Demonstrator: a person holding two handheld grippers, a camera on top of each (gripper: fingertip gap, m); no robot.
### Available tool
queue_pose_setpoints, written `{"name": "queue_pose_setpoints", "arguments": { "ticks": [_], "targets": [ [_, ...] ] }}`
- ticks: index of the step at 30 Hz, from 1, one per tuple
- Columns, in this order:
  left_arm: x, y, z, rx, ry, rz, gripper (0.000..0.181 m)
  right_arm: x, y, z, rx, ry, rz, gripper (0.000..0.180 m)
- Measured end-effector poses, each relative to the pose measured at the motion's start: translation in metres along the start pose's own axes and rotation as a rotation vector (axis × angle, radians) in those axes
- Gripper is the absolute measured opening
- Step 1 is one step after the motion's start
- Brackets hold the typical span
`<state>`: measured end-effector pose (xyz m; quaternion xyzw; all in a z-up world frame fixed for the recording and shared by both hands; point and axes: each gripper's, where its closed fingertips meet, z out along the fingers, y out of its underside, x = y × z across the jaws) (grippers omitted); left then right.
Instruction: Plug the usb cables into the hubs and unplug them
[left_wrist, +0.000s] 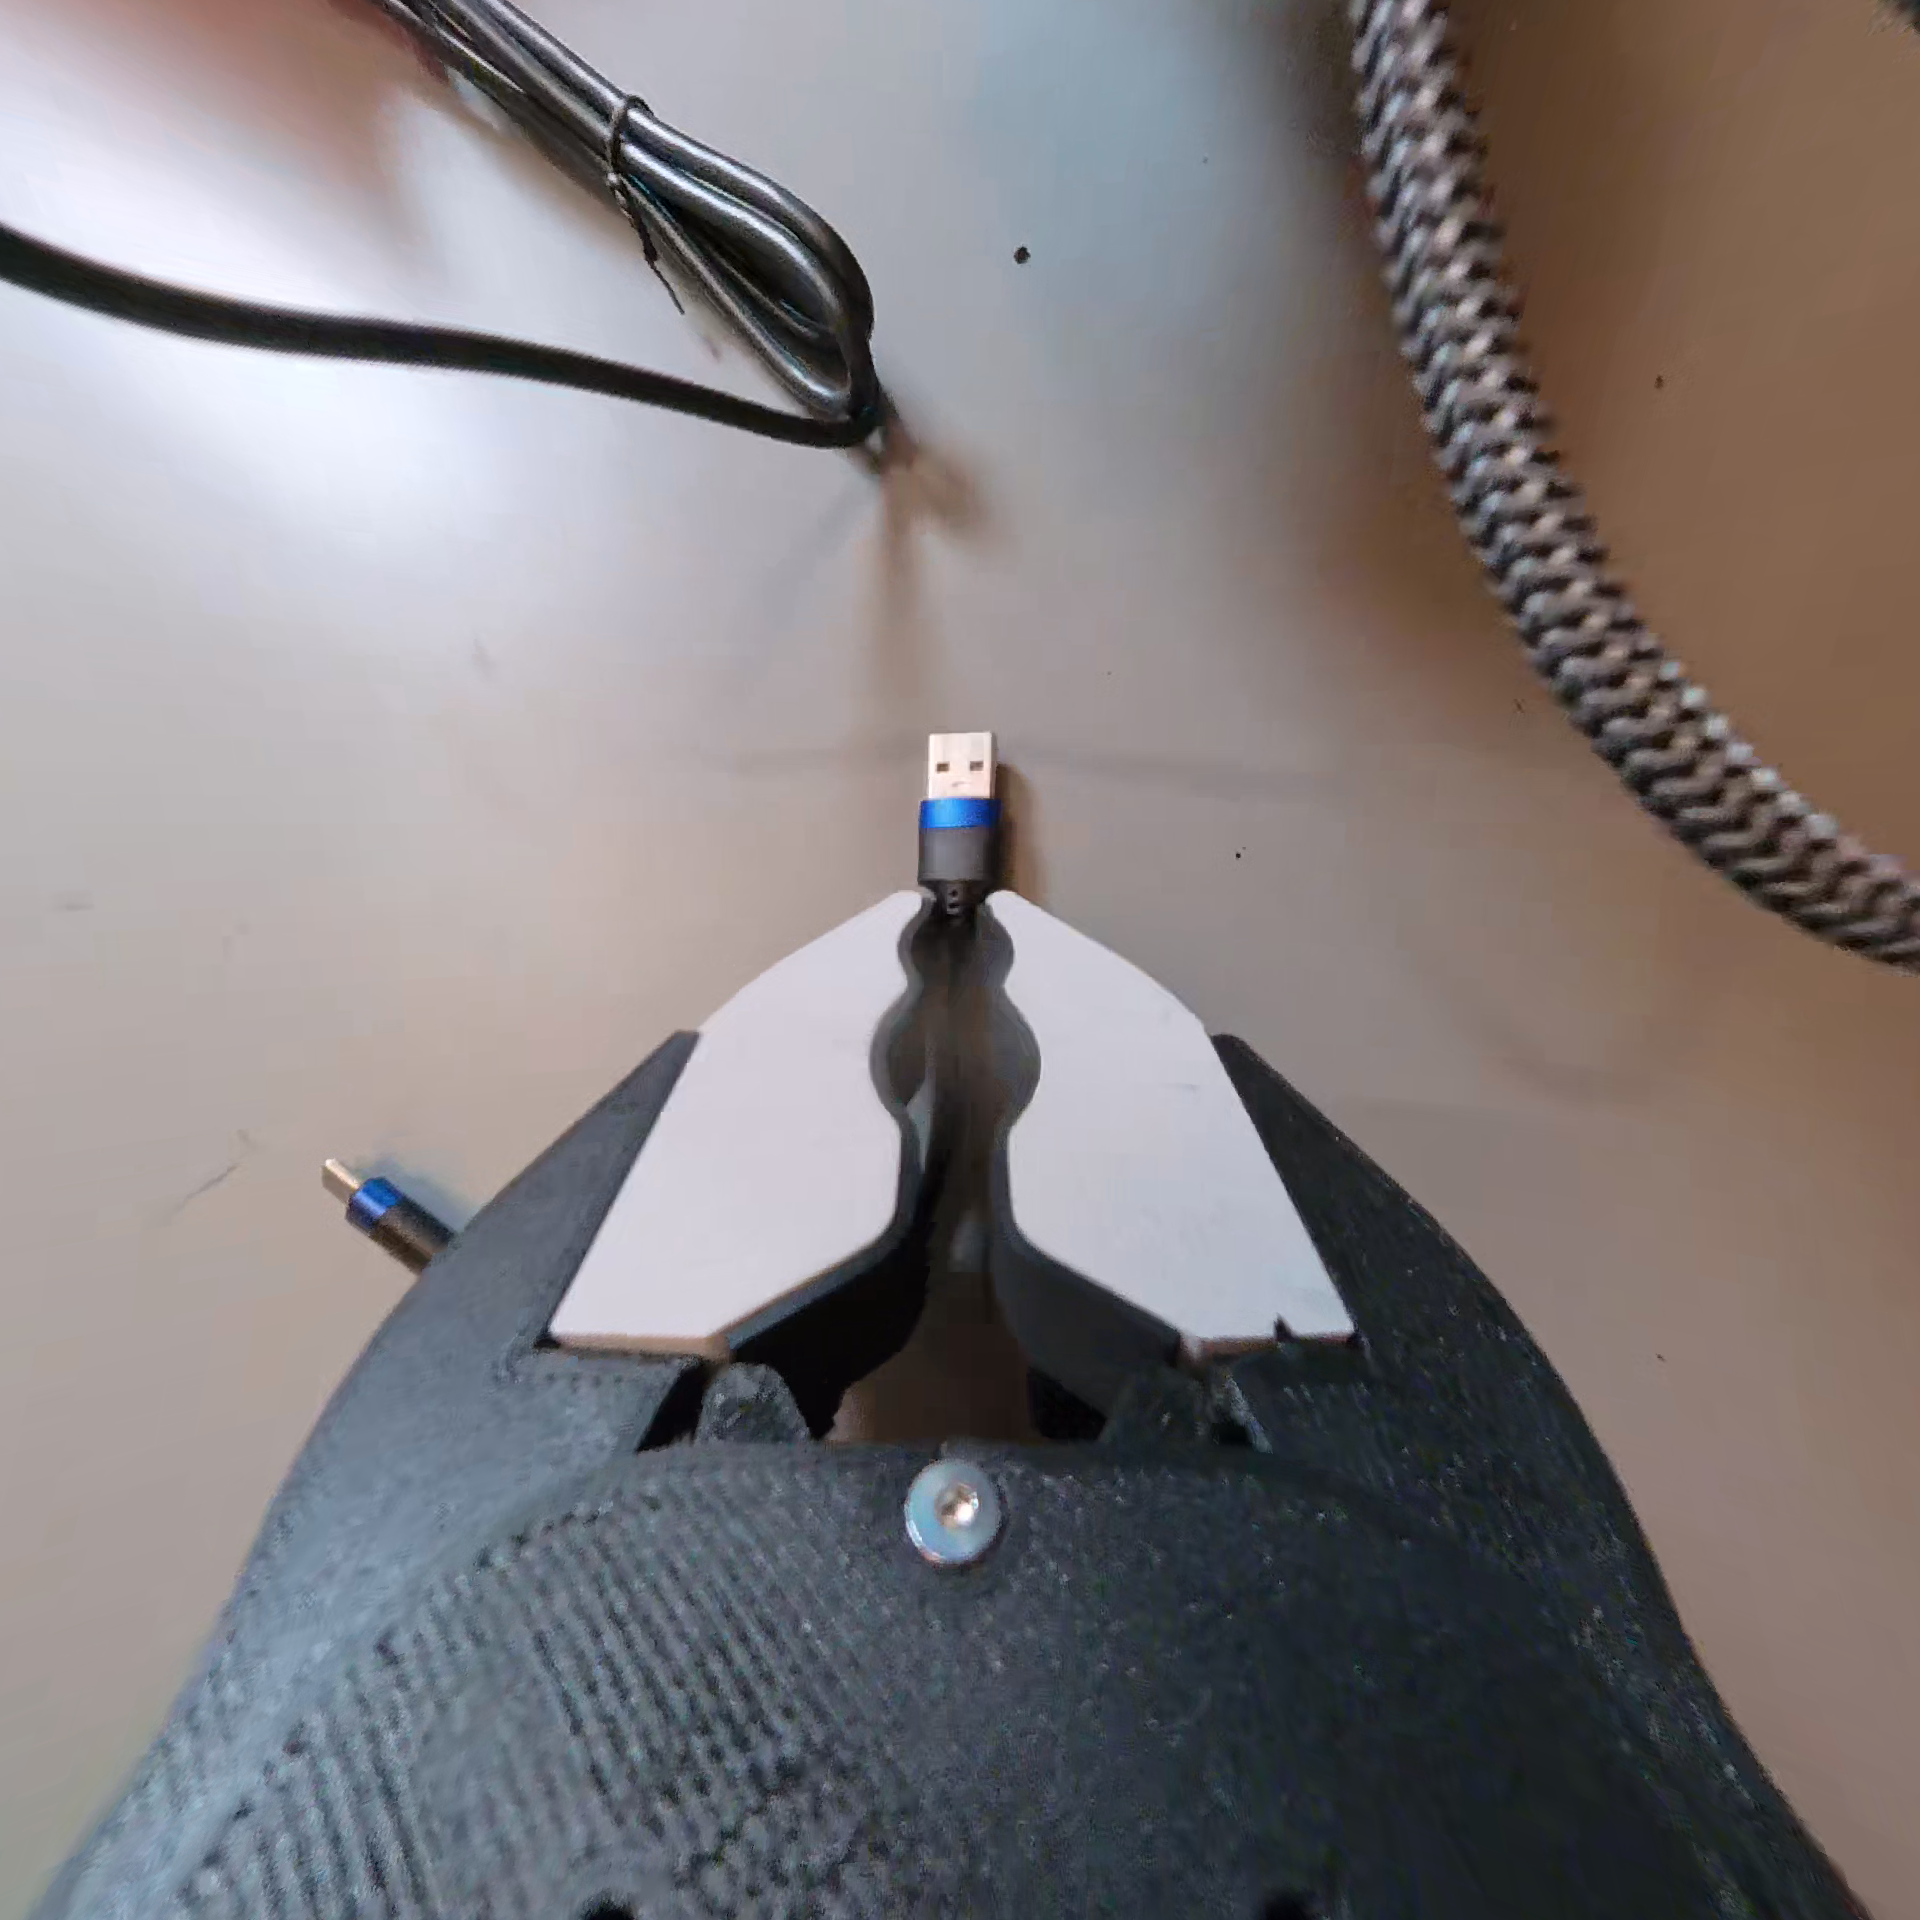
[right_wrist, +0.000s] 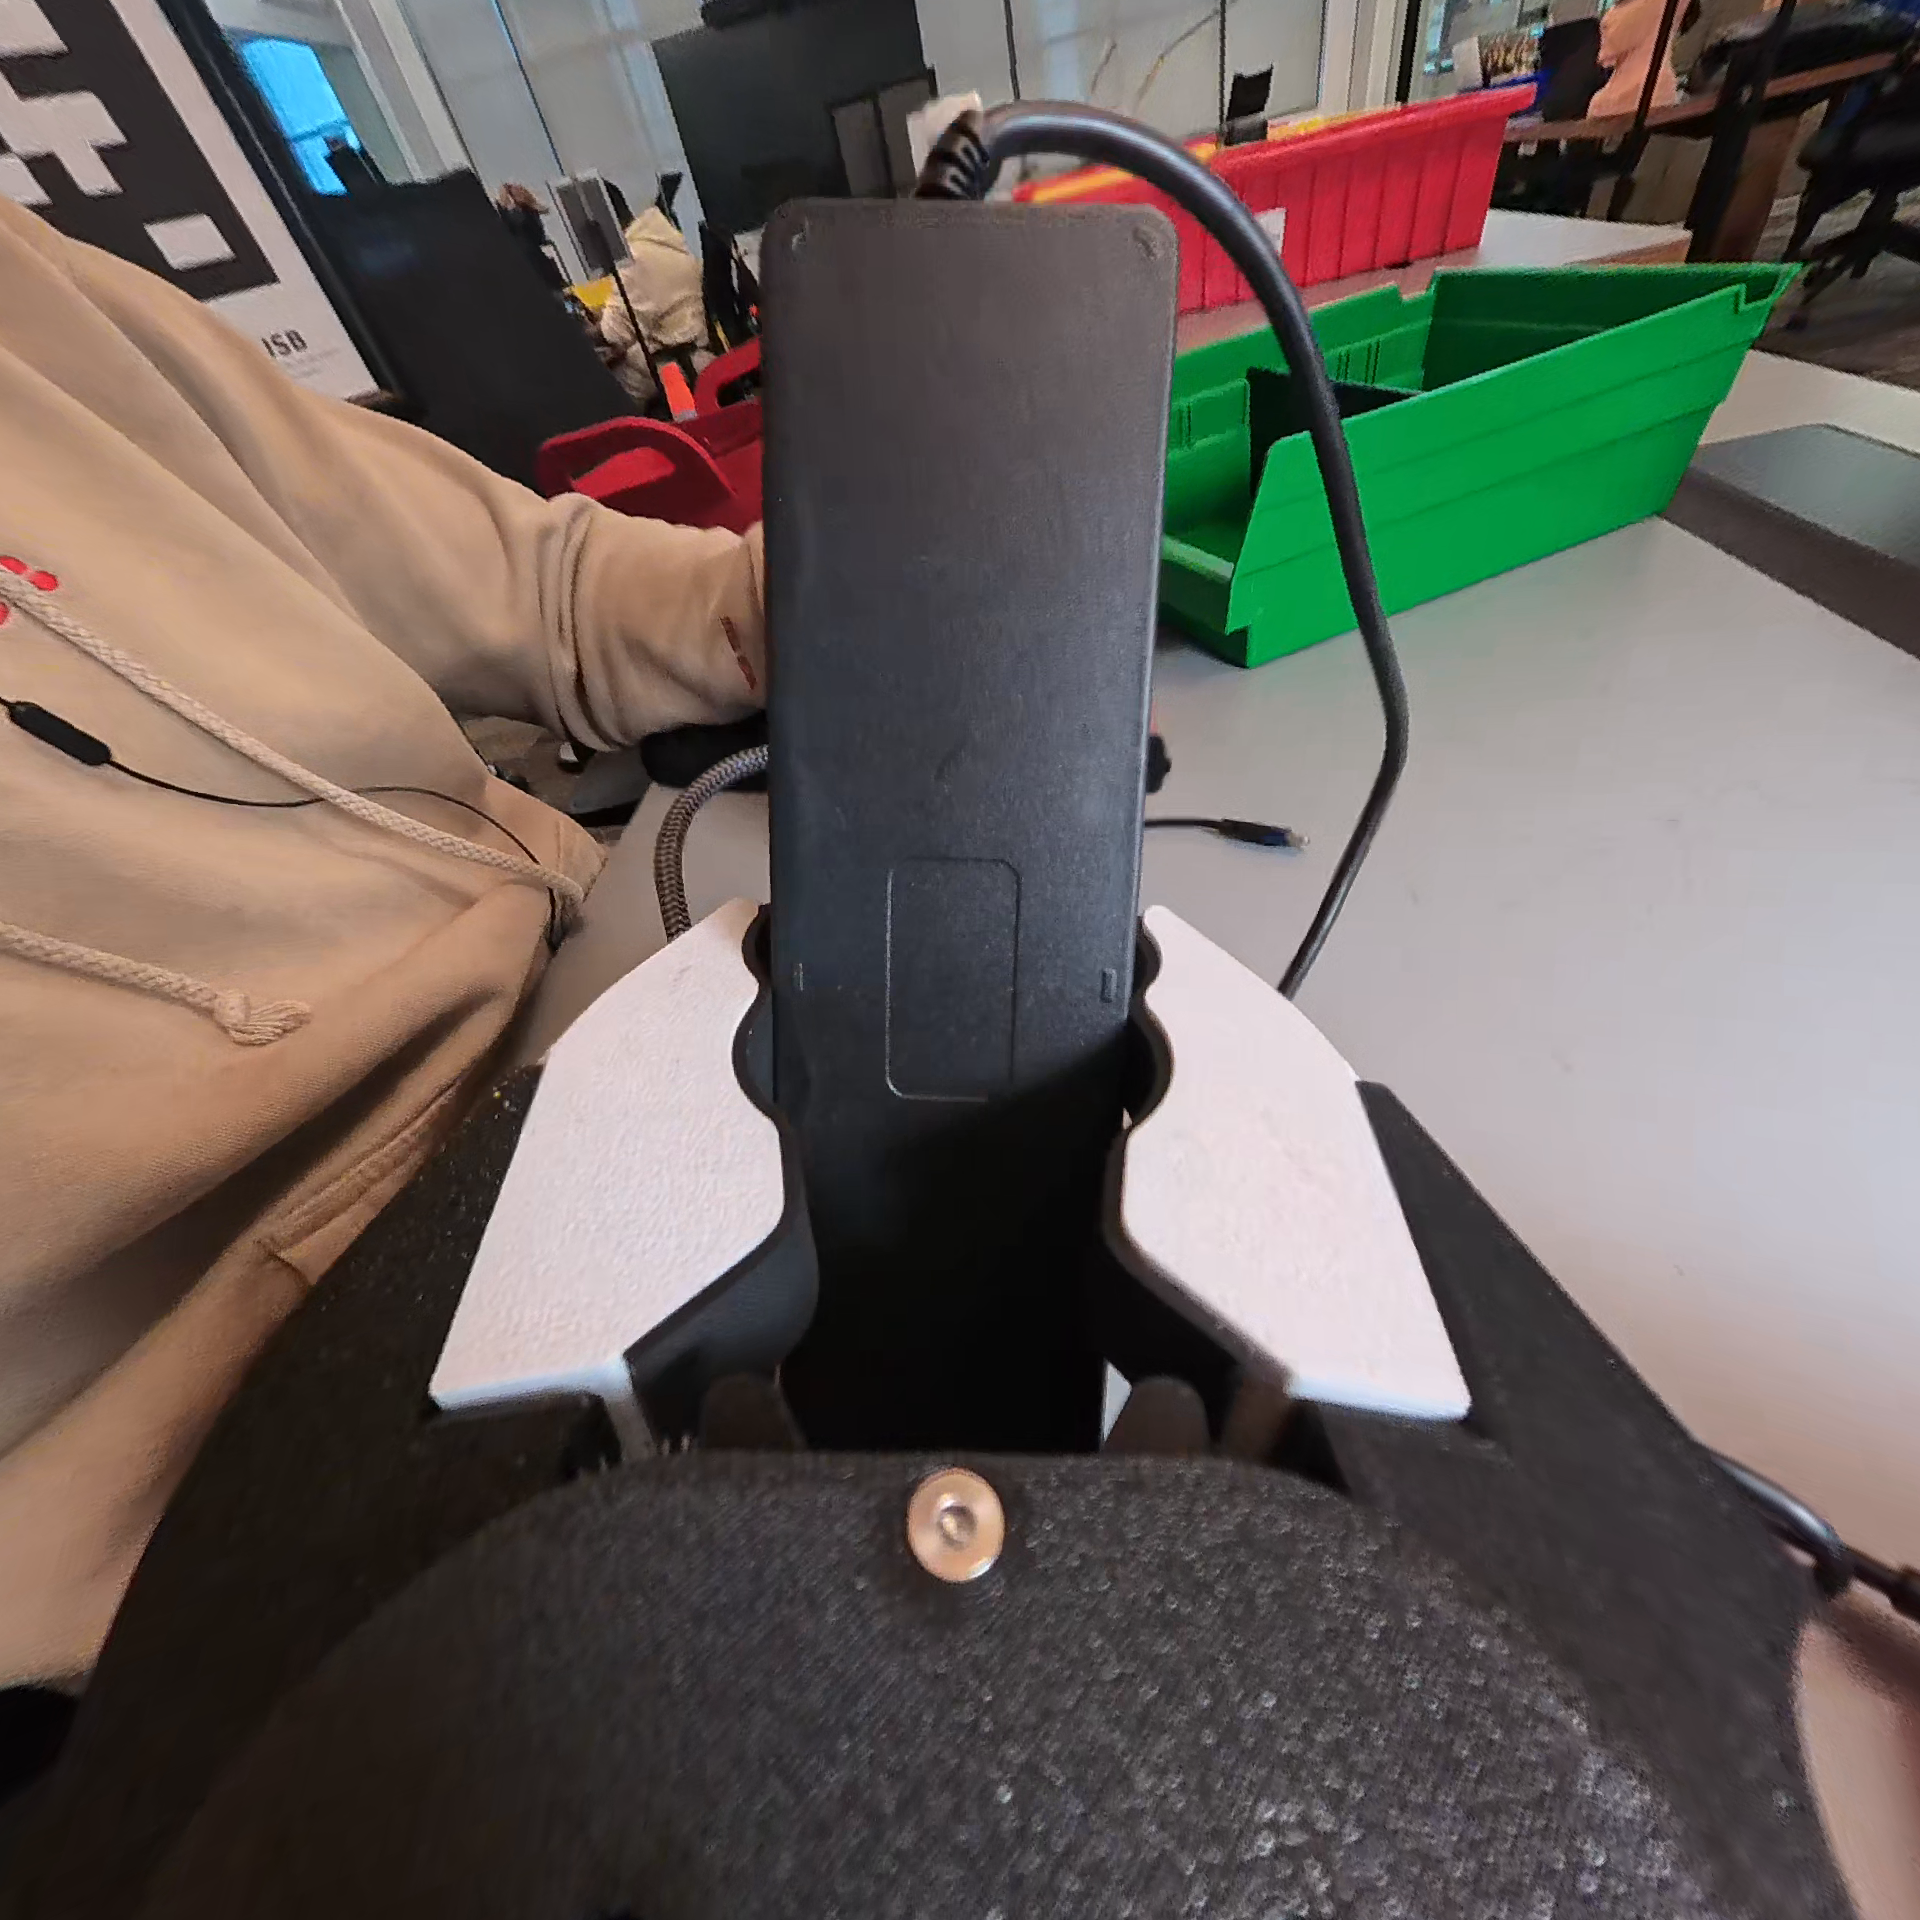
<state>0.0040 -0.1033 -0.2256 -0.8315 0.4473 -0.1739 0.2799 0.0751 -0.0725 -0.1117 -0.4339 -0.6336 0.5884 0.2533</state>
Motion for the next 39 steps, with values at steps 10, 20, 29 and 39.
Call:
{"name": "queue_pose_setpoints", "arguments": {
  "ticks": [10, 20, 29, 39],
  "targets": [
    [0.001, -0.077, -0.09, 0.331, -0.038, -0.028, 0.006, -0.019, -0.047, -0.028, 0.321, -0.165, 0.043, 0.063],
    [0.027, -0.139, -0.099, 0.218, -0.051, 0.045, 0.006, -0.018, -0.027, 0.002, 0.201, -0.125, 0.039, 0.063],
    [0.023, -0.149, -0.095, 0.254, -0.037, 0.033, 0.006, -0.009, -0.023, 0.001, 0.176, -0.067, 0.051, 0.063],
    [0.021, -0.153, -0.086, 0.305, 0.004, -0.019, 0.006, -0.005, -0.008, 0.013, 0.054, -0.003, 0.034, 0.063]
  ]
}}
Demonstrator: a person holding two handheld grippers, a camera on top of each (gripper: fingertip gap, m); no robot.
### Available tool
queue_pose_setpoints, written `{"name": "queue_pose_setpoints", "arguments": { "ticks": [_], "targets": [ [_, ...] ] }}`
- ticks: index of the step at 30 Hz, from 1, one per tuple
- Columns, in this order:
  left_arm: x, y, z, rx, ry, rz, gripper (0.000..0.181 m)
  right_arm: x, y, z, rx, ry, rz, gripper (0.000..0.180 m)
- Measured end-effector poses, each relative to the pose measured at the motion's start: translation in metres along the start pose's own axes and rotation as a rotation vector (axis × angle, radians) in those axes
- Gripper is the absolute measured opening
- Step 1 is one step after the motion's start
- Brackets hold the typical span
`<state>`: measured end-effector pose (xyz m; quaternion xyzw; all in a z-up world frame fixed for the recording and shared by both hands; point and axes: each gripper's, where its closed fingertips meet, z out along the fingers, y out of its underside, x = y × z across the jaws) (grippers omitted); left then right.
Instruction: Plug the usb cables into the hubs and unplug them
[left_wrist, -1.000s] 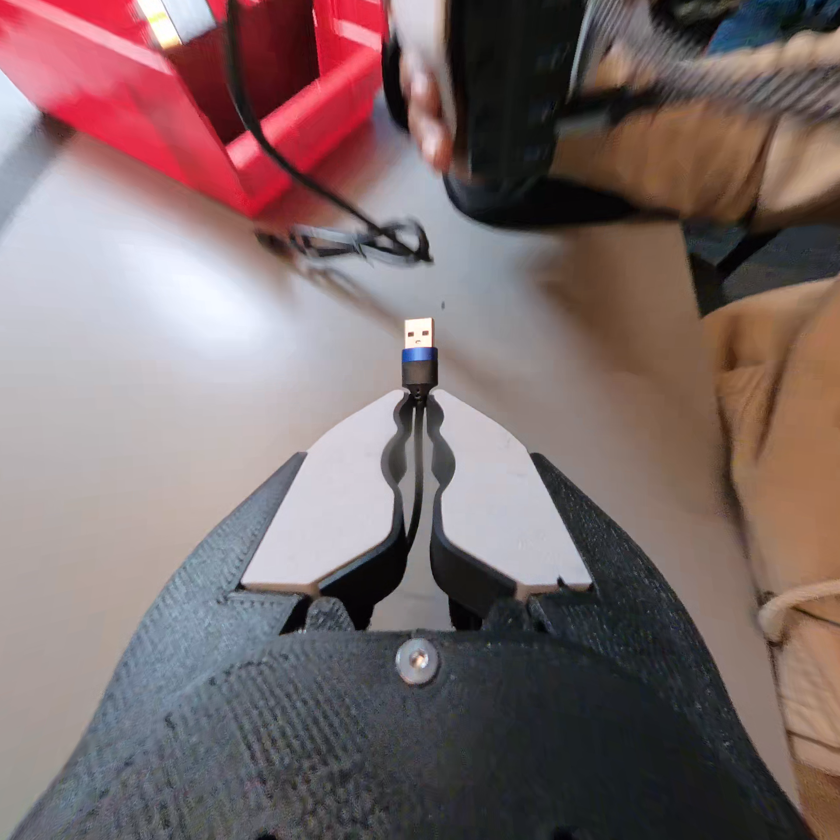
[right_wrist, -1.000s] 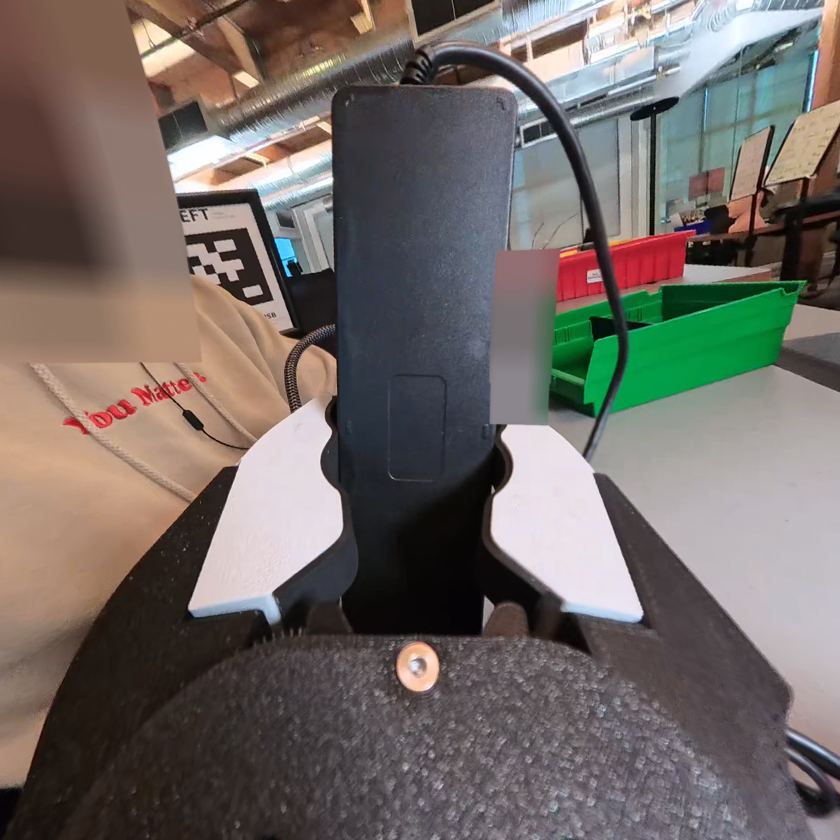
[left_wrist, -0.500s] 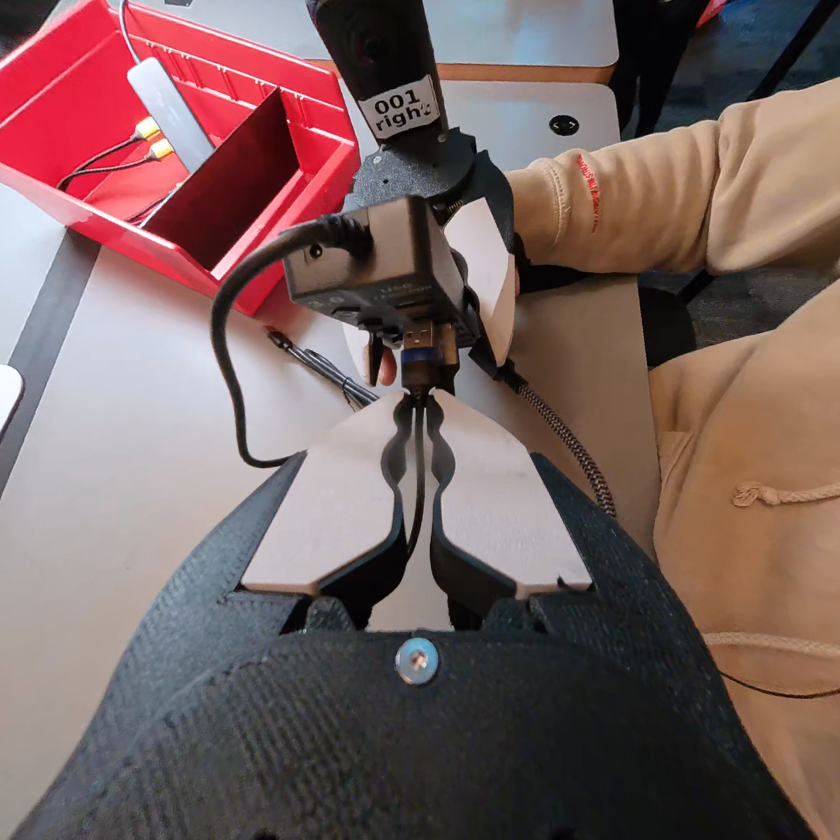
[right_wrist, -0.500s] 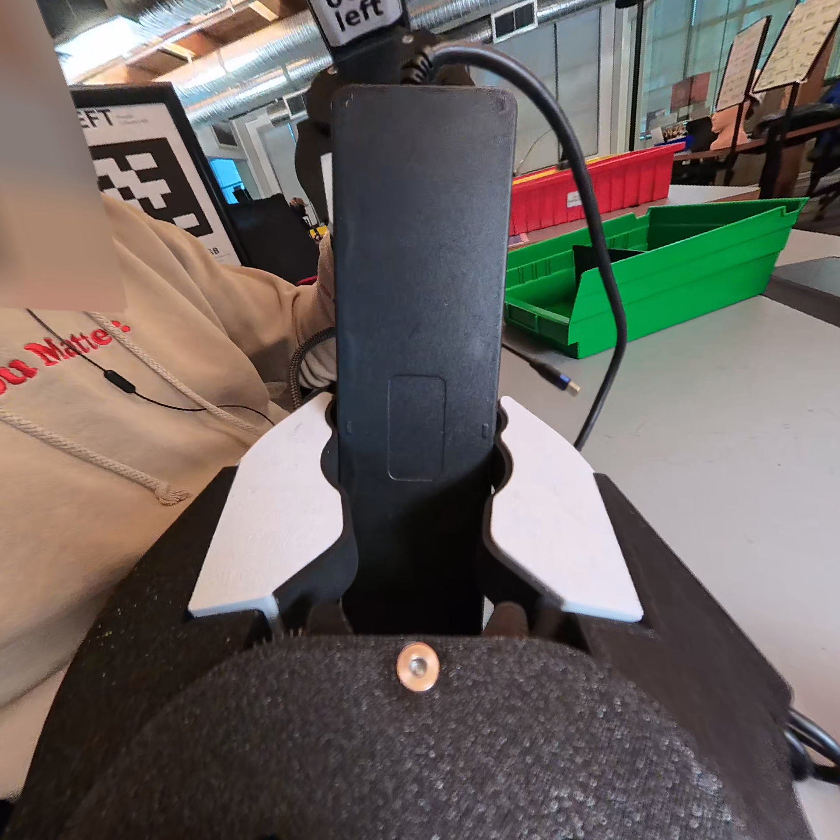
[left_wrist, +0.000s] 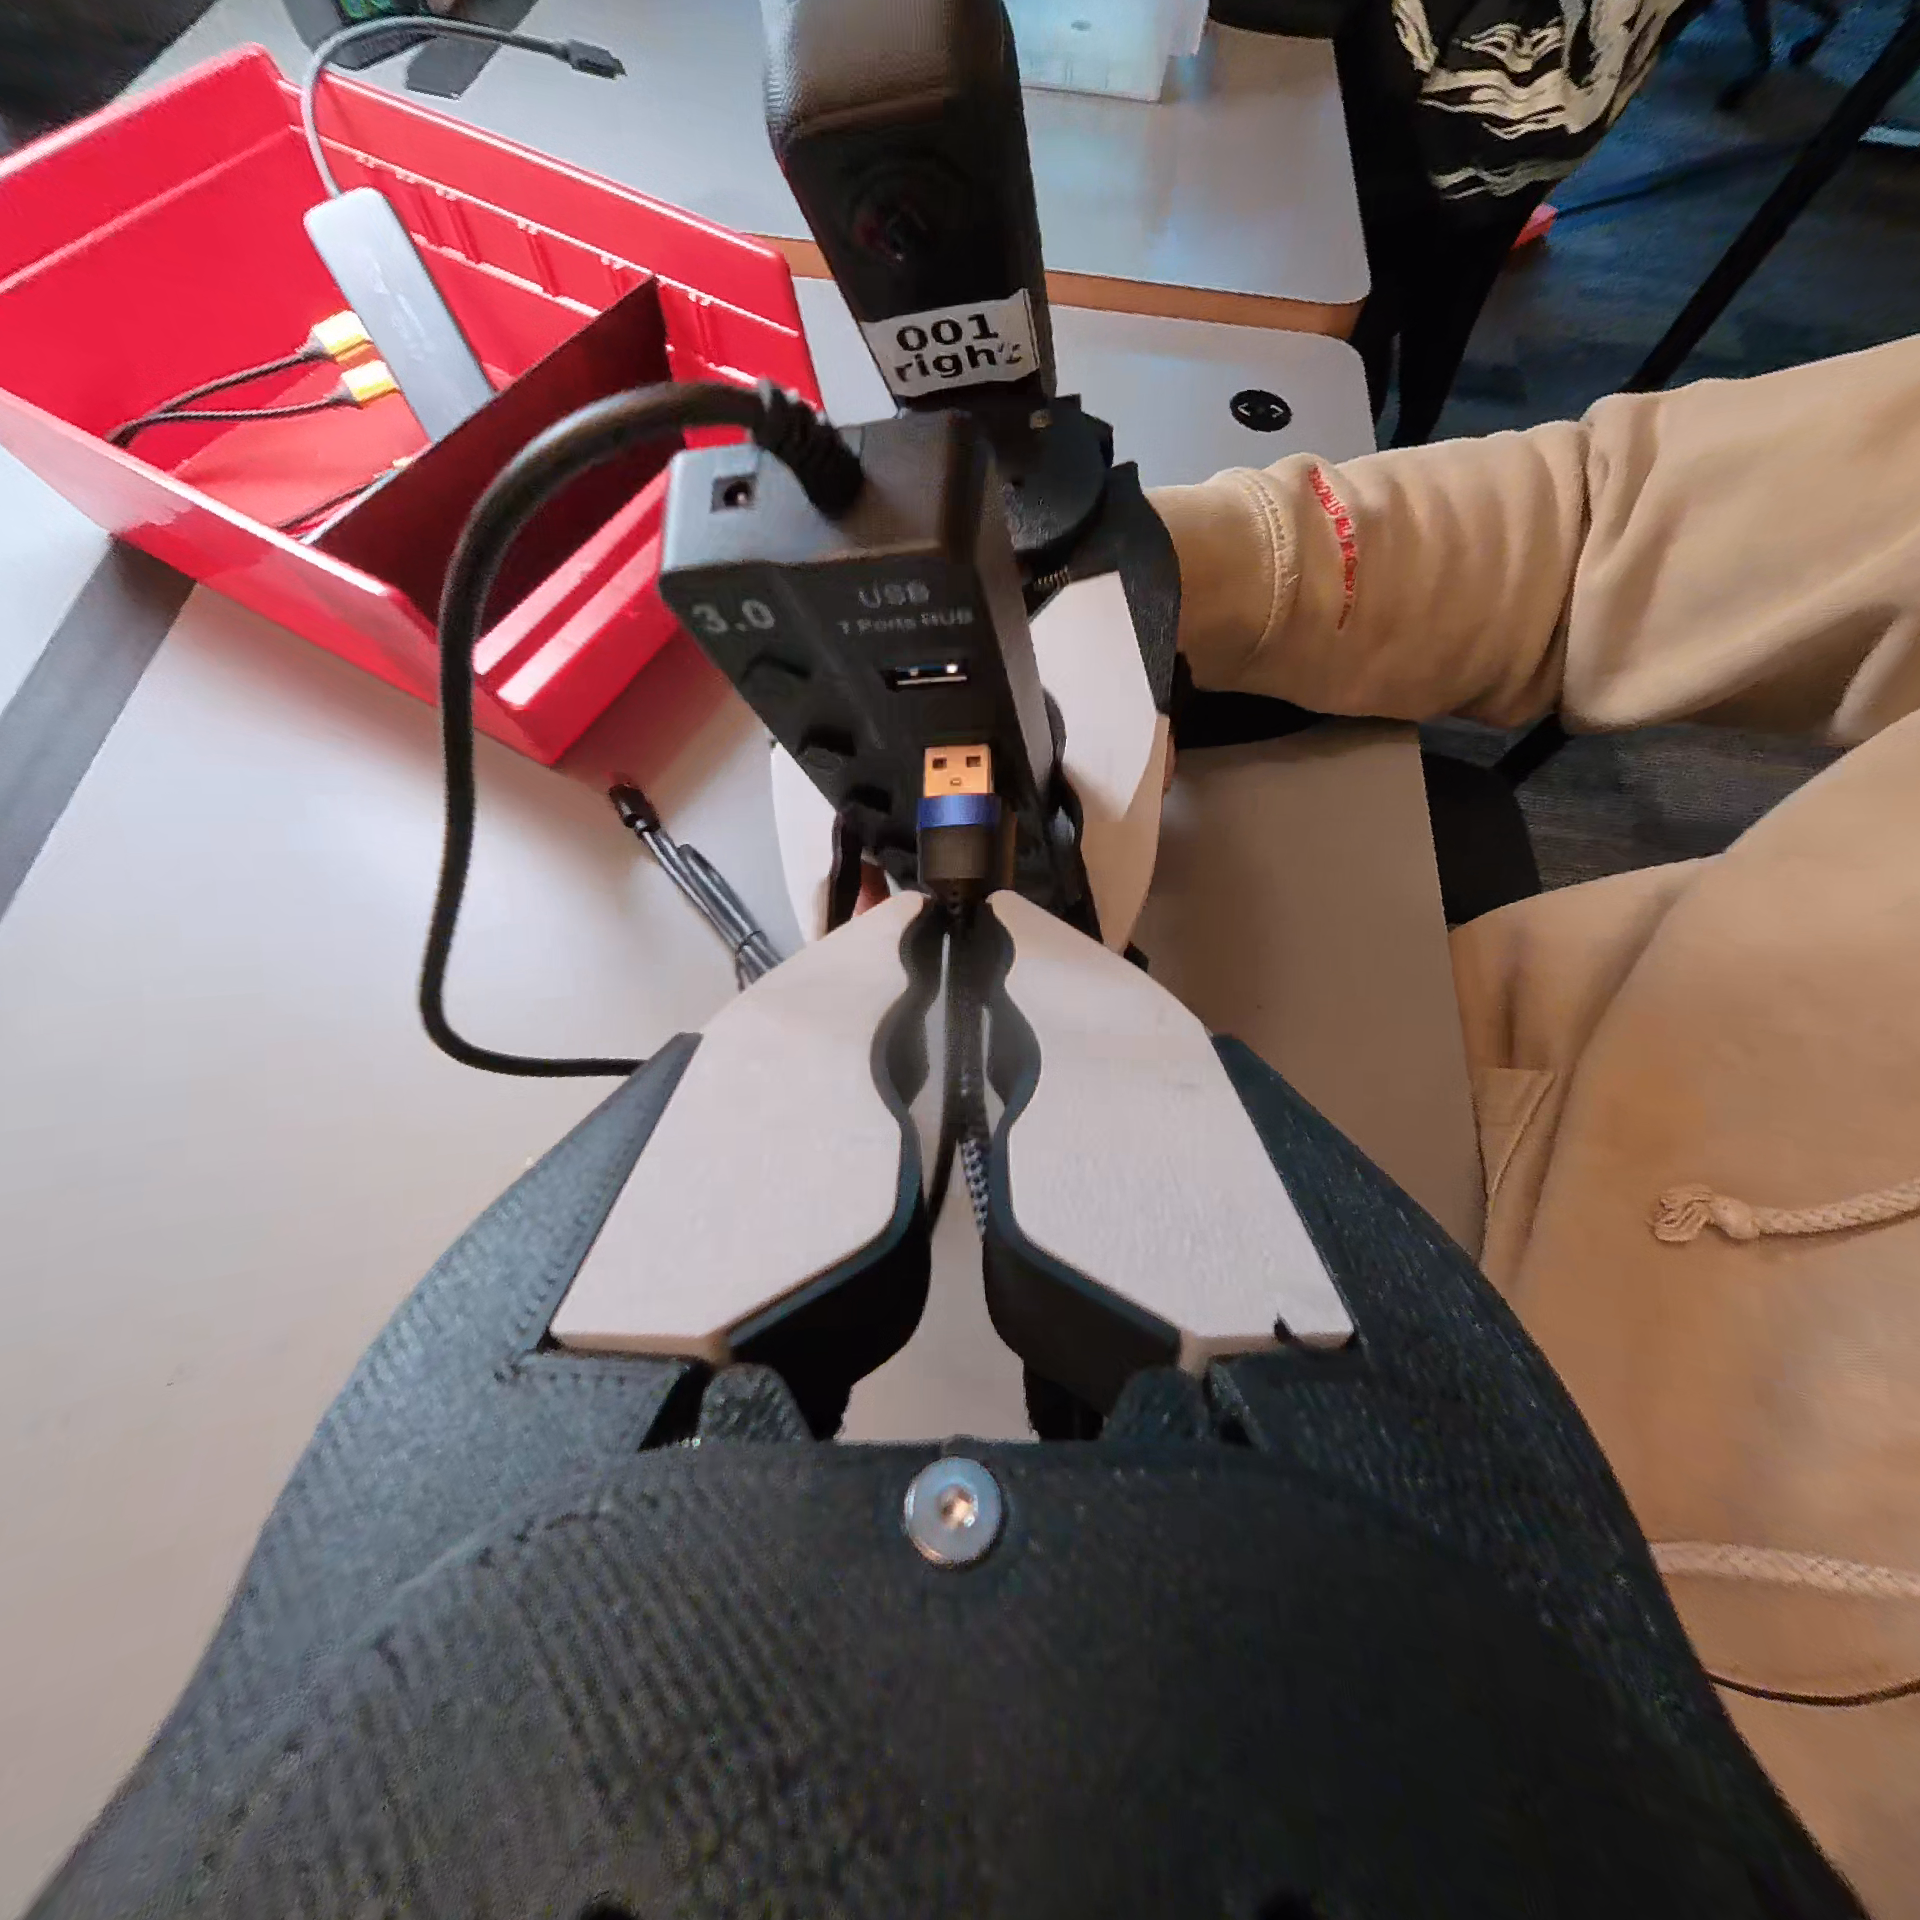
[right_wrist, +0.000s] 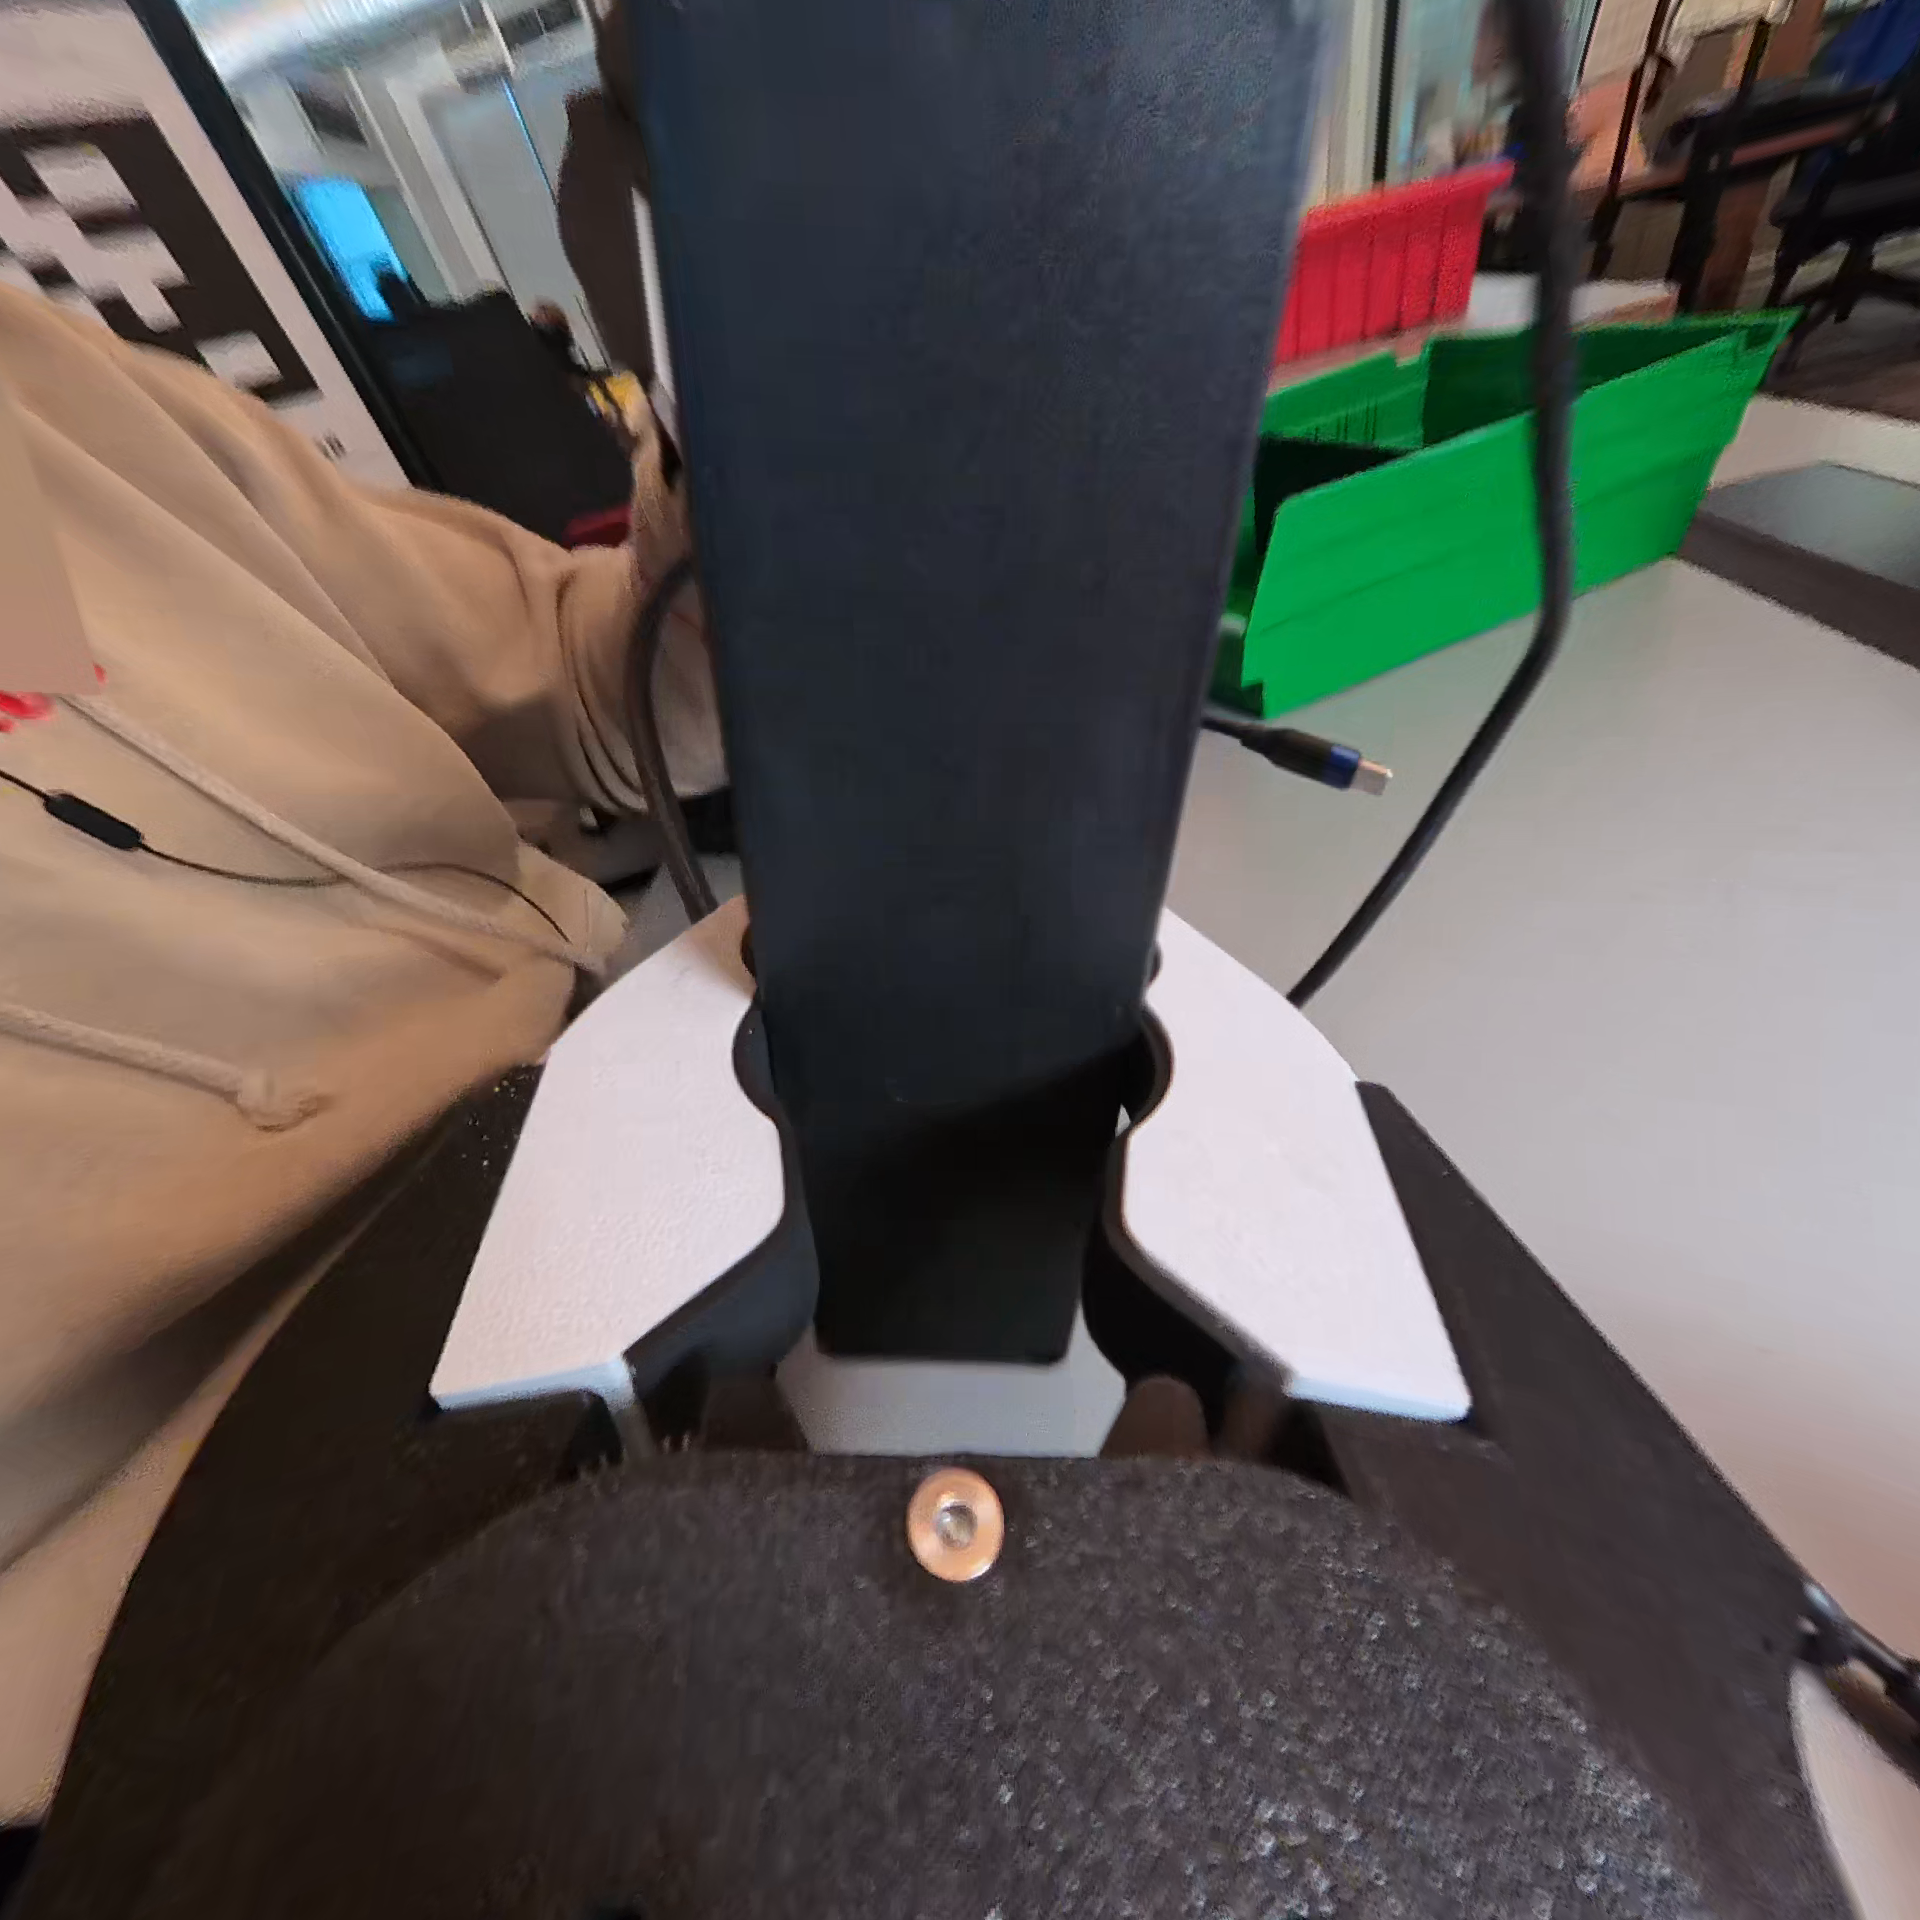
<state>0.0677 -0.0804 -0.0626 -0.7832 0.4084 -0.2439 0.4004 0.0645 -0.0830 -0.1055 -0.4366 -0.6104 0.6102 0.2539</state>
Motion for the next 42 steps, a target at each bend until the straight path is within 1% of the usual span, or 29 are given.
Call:
{"name": "queue_pose_setpoints", "arguments": {
  "ticks": [5, 9, 12, 15, 16, 17, 20, 27, 30, 32, 35, 37, 40, 42],
  "targets": [
    [0.009, -0.001, -0.003, 0.008, 0.089, -0.02, 0.006, -0.011, 0.02, 0.016, -0.153, -0.027, 0.005, 0.063],
    [0.012, 0.009, -0.001, -0.051, 0.115, -0.015, 0.006, -0.012, 0.031, 0.021, -0.213, -0.019, -0.003, 0.063],
    [0.011, 0.012, 0.0, -0.057, 0.113, -0.021, 0.006, -0.006, 0.028, 0.021, -0.192, 0.024, -0.039, 0.063],
    [0.009, 0.015, 0.001, -0.071, 0.103, -0.019, 0.006, -0.007, 0.006, 0.017, -0.083, 0.043, -0.044, 0.071],
    [0.009, 0.016, 0.002, -0.073, 0.105, -0.019, 0.006, -0.005, 0.001, 0.015, -0.062, 0.068, -0.064, 0.07],
    [0.011, 0.015, 0.003, -0.066, 0.118, -0.023, 0.006, -0.006, -0.001, 0.013, -0.058, 0.073, -0.087, 0.064],
    [0.015, 0.01, 0.003, -0.051, 0.124, -0.014, 0.006, -0.01, -0.01, 0.01, -0.019, 0.061, -0.1, 0.063],
    [0.017, 0.011, 0.001, -0.068, 0.123, 0.008, 0.006, -0.012, -0.004, 0.016, -0.088, 0.073, -0.093, 0.063],
    [0.019, 0.019, 0.001, -0.112, 0.142, 0.022, 0.006, -0.011, 0.004, 0.02, -0.152, 0.094, -0.101, 0.063],
    [0.02, 0.022, 0.0, -0.121, 0.159, 0.018, 0.006, -0.012, 0.005, 0.023, -0.161, 0.092, -0.088, 0.063],
    [0.018, 0.024, 0.002, -0.113, 0.162, -0.004, 0.006, -0.008, 0.008, 0.022, -0.192, 0.117, -0.091, 0.063],
    [0.022, 0.021, 0.0, -0.076, 0.209, -0.023, 0.006, -0.015, 0.004, 0.023, -0.155, 0.08, -0.077, 0.063],
    [0.016, 0.013, -0.002, -0.032, 0.165, -0.025, 0.006, -0.004, -0.003, 0.019, -0.129, 0.154, -0.08, 0.063],
    [0.016, 0.013, -0.002, -0.033, 0.183, -0.032, 0.006, -0.004, 0.001, 0.021, -0.159, 0.167, -0.092, 0.063]
  ]
}}
